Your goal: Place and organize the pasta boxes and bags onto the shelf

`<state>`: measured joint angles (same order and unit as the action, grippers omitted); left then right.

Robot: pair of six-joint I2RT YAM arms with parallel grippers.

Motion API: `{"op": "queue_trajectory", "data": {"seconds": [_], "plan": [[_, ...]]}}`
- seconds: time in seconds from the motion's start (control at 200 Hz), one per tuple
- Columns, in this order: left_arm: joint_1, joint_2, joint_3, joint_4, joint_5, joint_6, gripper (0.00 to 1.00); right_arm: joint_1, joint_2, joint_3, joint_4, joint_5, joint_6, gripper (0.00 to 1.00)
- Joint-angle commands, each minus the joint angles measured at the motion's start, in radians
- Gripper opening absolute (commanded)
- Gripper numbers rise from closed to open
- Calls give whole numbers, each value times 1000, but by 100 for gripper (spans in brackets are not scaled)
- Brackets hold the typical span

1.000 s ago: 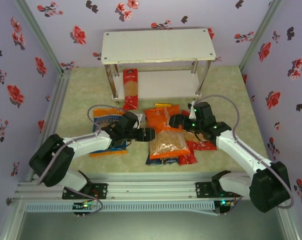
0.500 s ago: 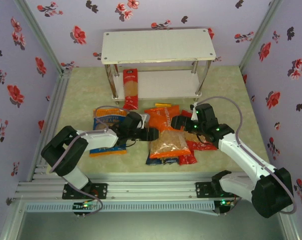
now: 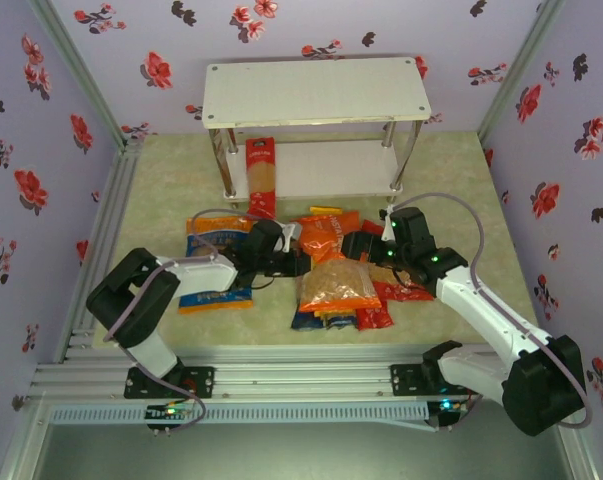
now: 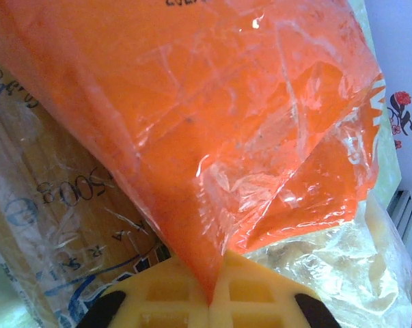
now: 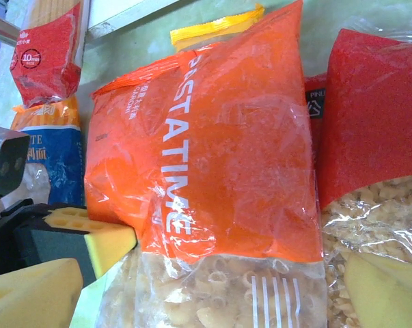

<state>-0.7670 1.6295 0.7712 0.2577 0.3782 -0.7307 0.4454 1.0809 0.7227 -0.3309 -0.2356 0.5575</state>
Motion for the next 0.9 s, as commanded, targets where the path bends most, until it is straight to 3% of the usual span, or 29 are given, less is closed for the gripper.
{"op": "queue_trajectory", "data": {"seconds": [0.0,0.495,0.895], "plan": [[22,-115,3,-88,-10,51,0,6,-2,7,-11,20,-8,99],[160,-477,19,-585,-67,173,0,6,5,2,9,13,-4,99],[317,-453,66,-826,-159,297,0,7,47,2,43,-28,4,99]]}}
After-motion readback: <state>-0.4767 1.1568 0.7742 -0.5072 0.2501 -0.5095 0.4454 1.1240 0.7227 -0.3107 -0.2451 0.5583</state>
